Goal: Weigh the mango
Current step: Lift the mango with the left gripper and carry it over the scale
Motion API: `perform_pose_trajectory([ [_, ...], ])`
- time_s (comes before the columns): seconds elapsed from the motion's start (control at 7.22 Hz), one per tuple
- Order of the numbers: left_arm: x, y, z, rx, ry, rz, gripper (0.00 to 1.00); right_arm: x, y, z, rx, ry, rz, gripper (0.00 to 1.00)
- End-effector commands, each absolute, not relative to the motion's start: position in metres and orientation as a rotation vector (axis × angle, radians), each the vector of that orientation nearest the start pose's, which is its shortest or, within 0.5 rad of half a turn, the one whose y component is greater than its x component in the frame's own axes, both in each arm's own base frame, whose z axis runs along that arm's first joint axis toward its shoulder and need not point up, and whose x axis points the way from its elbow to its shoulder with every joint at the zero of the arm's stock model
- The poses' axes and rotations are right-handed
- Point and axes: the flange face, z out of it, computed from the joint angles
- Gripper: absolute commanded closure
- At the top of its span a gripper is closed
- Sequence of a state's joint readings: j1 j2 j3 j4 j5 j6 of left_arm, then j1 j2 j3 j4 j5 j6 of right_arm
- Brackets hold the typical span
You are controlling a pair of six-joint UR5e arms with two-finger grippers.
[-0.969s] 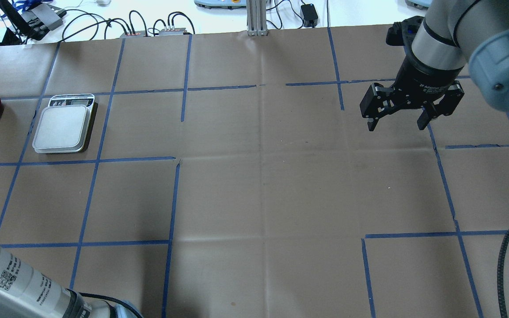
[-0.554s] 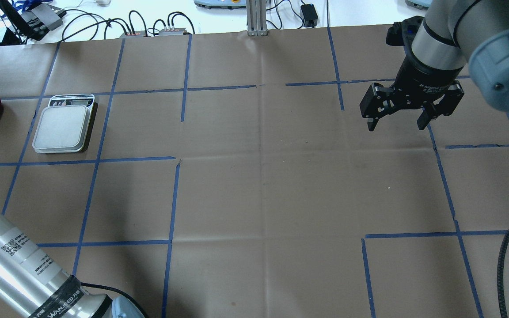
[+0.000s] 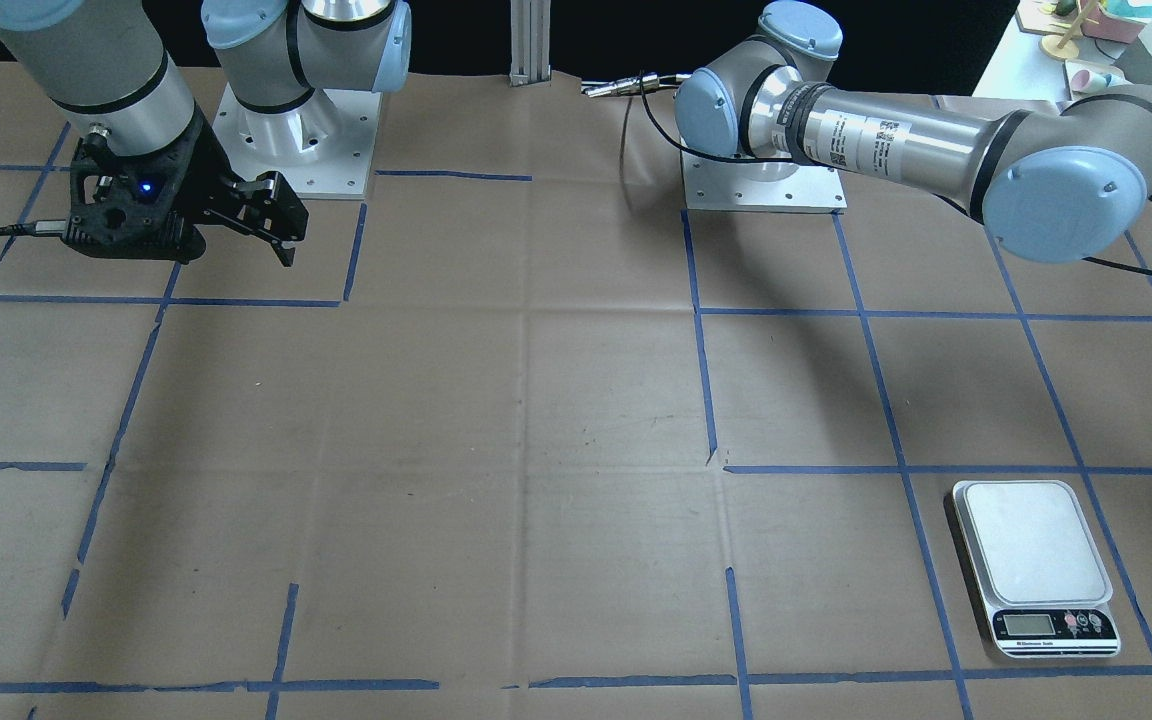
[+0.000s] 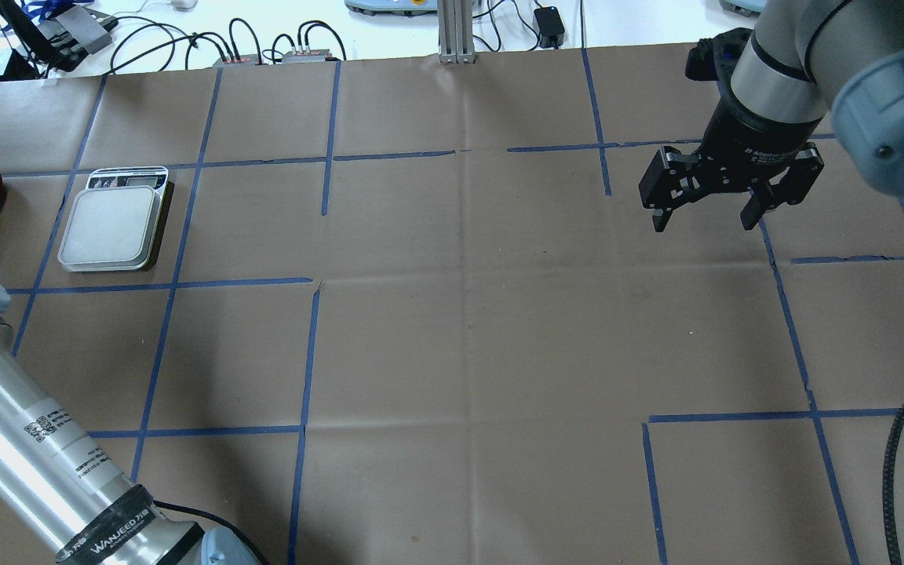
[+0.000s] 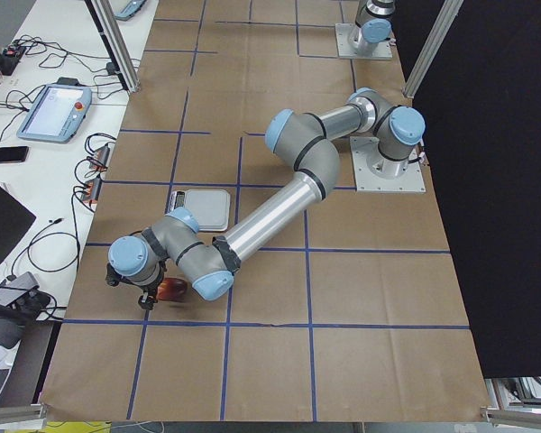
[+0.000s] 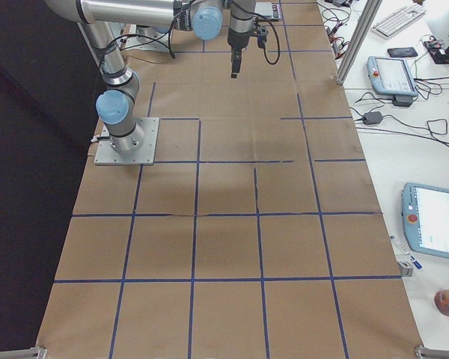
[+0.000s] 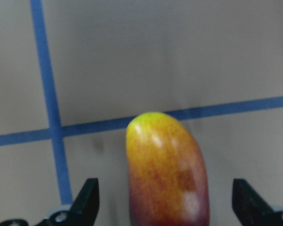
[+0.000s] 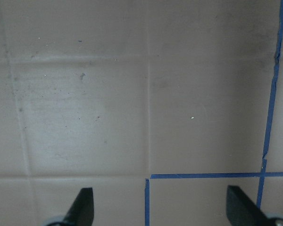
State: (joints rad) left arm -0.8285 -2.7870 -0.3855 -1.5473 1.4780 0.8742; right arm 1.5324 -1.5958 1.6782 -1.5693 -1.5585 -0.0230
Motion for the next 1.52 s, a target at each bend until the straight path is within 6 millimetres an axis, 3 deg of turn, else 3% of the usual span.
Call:
perform_pose_trajectory([
  [0.0, 0.493, -0.755, 0.176, 0.203, 3.214, -0.061, 0.03, 0.116, -0.476, 0.447, 0.025, 3.124, 0.131, 0.0],
  [0.14, 0.495, -0.753, 0.176, 0.2, 3.214, -0.062, 0.18, 0.116, -0.476, 0.447, 0.025, 3.124, 0.131, 0.0],
  [0.28, 0.496, -0.753, 0.18, 0.2, 3.207, -0.063, 0.41, 0.116, -0.476, 0.447, 0.025, 3.124, 0.131, 0.0],
  [0.55, 0.496, -0.754, 0.193, 0.201, 3.195, -0.083, 0.52, 0.116, -0.476, 0.447, 0.025, 3.124, 0.131, 0.0],
  [0.97, 0.473, -0.744, 0.271, 0.113, 3.218, -0.061, 0.57, 0.116, -0.476, 0.447, 0.025, 3.124, 0.131, 0.0],
  [1.11, 0.445, -0.75, 0.291, 0.103, 3.238, -0.023, 0.58, 0.116, -0.476, 0.447, 0.025, 3.124, 0.131, 0.0],
  [1.38, 0.342, -0.79, 0.307, -0.025, 3.254, 0.063, 0.59, 0.116, -0.476, 0.447, 0.025, 3.124, 0.131, 0.0],
])
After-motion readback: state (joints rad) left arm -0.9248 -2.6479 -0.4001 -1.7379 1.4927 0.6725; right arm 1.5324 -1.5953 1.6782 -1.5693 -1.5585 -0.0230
